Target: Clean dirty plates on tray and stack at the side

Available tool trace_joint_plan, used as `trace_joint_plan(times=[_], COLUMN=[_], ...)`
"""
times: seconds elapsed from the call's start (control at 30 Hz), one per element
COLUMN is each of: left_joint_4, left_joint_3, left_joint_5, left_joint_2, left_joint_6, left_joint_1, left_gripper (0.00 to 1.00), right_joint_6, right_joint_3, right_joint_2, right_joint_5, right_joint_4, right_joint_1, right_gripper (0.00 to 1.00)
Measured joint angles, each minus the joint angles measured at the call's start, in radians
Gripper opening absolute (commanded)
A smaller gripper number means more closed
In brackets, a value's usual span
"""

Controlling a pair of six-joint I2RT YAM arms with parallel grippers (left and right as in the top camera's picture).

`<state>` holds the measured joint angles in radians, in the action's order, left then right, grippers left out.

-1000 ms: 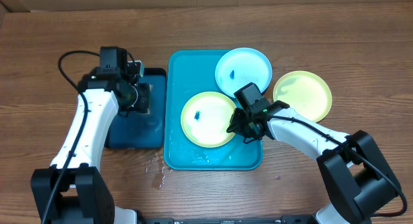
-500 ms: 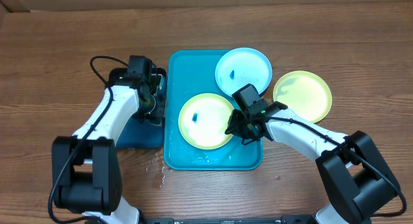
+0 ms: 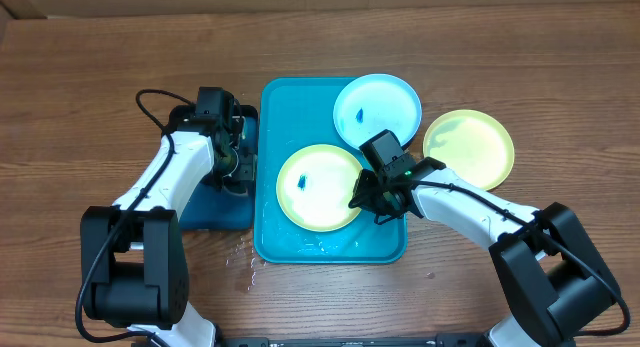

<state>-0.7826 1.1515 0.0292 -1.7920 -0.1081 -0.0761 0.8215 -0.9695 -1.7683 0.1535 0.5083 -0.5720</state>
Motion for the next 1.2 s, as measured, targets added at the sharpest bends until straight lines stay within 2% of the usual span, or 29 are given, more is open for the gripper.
trace_joint_plan(times=[0.33,0.67,0.97,1.2], left_joint_4=[0.017,0.034,0.051,0.025], left_joint_3=[0.0,-0.001,-0.019,-0.011], left_joint_5=[-0.004,-0.002,0.096,0.117], left_joint_2=[0.0,0.0,0.0,0.0], left_joint_6=[-0.099,-0.099,-0.091,-0.063], left_joint_1=[0.0,-0.016,-0.022,-0.021], left_gripper=[0.04,0.04,0.04,0.04], right_joint_6=[-0.002,-0.003,-0.003,-0.003], right_joint_3=[0.0,0.0,0.0,0.0], right_joint_2=[0.0,0.0,0.0,0.0], right_joint_5=[-0.001,0.0,-0.001,-0.001], right_joint_4=[0.0,-0.003,-0.003,-0.002], right_joint_1=[0.0,0.0,0.0,0.0], right_gripper=[0.04,0.04,0.04,0.04])
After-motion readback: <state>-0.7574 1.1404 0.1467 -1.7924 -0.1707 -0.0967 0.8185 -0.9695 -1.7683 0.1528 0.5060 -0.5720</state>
